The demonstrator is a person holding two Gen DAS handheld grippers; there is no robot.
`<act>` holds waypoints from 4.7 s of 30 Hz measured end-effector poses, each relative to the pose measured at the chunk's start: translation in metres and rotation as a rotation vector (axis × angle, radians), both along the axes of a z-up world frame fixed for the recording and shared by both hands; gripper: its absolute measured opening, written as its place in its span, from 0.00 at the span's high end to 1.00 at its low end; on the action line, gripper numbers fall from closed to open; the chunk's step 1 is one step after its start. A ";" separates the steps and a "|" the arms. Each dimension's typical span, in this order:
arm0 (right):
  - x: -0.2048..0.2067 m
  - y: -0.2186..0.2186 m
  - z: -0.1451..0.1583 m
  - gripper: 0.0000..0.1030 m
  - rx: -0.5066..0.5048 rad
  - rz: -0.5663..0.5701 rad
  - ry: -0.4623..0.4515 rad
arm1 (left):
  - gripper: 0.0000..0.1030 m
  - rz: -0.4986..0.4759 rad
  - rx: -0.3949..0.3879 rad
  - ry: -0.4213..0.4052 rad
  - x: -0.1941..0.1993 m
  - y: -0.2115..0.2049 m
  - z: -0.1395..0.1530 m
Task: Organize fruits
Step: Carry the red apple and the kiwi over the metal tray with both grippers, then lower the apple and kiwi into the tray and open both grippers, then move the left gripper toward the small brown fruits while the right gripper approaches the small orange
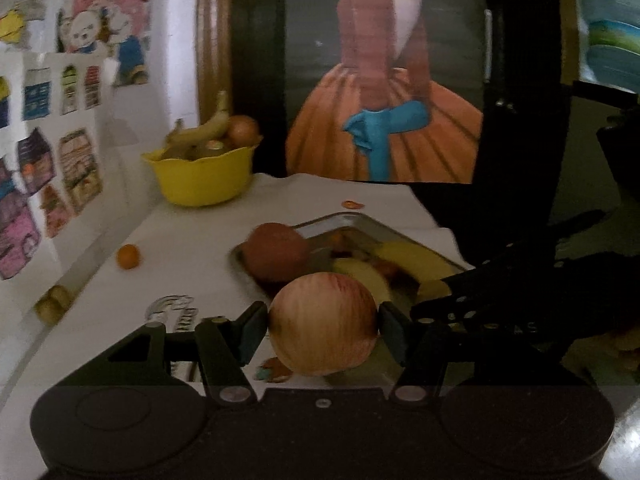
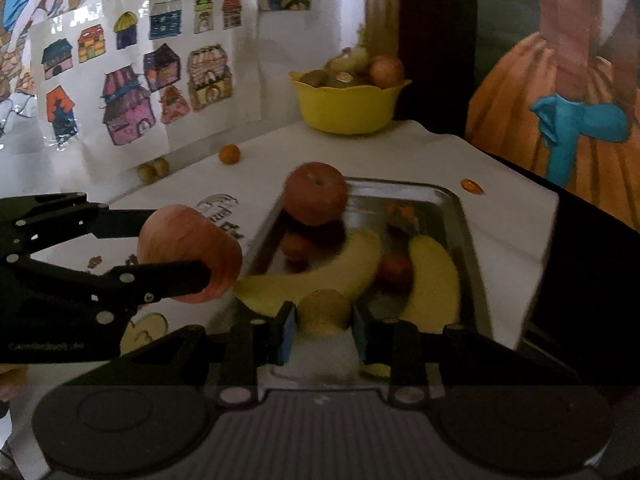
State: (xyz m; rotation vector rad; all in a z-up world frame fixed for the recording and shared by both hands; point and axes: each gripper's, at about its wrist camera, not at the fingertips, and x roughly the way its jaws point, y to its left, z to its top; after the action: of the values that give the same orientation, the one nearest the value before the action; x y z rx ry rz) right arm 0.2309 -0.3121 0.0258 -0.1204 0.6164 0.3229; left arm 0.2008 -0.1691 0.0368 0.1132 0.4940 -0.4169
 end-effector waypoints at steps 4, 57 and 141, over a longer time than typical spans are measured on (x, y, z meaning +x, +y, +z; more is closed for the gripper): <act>-0.008 -0.014 -0.003 0.67 0.002 -0.033 0.009 | 0.40 -0.043 -0.002 0.006 -0.004 -0.014 -0.003; -0.046 -0.033 -0.036 0.38 0.034 -0.172 -0.043 | 0.27 -0.127 0.023 0.044 -0.027 -0.020 -0.032; 0.140 0.173 0.077 0.00 -0.115 0.372 -0.212 | 0.01 0.635 -0.064 -0.024 0.066 0.160 -0.010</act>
State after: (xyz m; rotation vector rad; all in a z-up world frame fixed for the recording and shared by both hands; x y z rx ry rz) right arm 0.3710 -0.1393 0.1031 -0.3774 0.3989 0.6254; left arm 0.2670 -0.0087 0.0267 -0.1022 0.4651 0.1902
